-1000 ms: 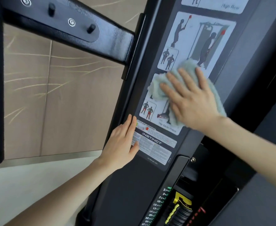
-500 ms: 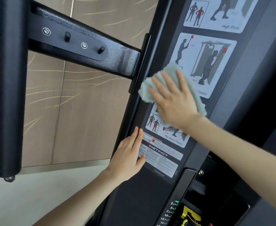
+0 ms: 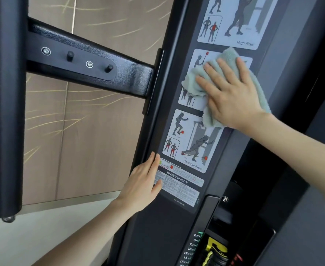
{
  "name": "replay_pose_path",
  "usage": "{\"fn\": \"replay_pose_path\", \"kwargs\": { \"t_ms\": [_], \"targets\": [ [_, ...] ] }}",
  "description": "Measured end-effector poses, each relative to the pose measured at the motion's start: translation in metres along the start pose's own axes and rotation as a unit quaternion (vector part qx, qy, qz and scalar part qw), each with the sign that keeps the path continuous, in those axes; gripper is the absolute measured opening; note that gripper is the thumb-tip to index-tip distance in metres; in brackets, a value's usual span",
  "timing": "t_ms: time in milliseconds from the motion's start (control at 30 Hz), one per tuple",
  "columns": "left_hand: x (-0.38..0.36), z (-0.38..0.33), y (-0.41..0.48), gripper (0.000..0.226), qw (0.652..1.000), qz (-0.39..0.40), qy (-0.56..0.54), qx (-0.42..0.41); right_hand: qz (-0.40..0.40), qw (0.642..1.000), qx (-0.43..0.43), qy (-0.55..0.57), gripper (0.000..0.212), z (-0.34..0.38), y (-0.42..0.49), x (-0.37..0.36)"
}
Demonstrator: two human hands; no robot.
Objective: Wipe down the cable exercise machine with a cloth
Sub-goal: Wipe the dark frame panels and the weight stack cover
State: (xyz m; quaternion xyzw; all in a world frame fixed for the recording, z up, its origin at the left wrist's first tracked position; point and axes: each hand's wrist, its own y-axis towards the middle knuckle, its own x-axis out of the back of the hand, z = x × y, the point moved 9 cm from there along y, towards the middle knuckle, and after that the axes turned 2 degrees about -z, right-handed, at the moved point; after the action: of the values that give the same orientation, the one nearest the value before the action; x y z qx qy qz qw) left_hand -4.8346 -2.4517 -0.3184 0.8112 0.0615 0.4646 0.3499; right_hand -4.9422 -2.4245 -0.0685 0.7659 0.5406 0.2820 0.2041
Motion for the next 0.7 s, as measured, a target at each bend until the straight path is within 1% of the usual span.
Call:
{"fn": "replay_pose_path", "kwargs": {
  "t_ms": [67, 167, 300, 400, 433, 467, 567, 633, 700],
  "targets": [
    [0.000, 0.001, 0.000, 0.074, 1.000, 0.002, -0.003, 0.004, 0.001, 1.000, -0.021, 0.000, 0.054, 0.010, -0.004, -0.001],
    [-0.001, 0.001, -0.003, 0.075, 0.999, 0.004, -0.040, 0.014, 0.028, 0.999, -0.018, 0.003, 0.060, 0.051, -0.034, -0.012],
    [-0.008, 0.007, -0.010, 0.074, 0.994, -0.008, -0.101, 0.037, 0.077, 0.996, 0.047, -0.002, 0.064, 0.120, -0.098, -0.034],
    [-0.024, 0.016, -0.023, 0.073, 0.991, 0.008, -0.116, 0.067, 0.088, 0.992, 0.089, 0.010, 0.066, 0.132, -0.114, -0.035],
    [-0.031, 0.019, -0.028, 0.073, 0.990, 0.013, -0.119, 0.075, 0.081, 0.993, 0.084, 0.010, 0.065, 0.125, -0.111, -0.032],
    [-0.036, 0.021, -0.033, 0.072, 0.989, 0.017, -0.121, 0.080, 0.065, 0.996, 0.062, 0.011, 0.062, 0.112, -0.105, -0.028],
    [-0.056, 0.031, -0.047, 0.072, 0.986, 0.027, -0.130, 0.098, 0.007, 0.999, -0.048, 0.002, 0.050, 0.072, -0.088, -0.015],
    [-0.070, 0.041, -0.057, 0.071, 0.982, 0.030, -0.147, 0.115, -0.015, 0.997, -0.080, 0.007, 0.047, 0.076, -0.091, -0.014],
    [-0.085, 0.050, -0.068, 0.071, 0.978, 0.030, -0.164, 0.128, -0.017, 0.997, -0.074, 0.015, 0.047, 0.102, -0.102, -0.022]
  ]
}}
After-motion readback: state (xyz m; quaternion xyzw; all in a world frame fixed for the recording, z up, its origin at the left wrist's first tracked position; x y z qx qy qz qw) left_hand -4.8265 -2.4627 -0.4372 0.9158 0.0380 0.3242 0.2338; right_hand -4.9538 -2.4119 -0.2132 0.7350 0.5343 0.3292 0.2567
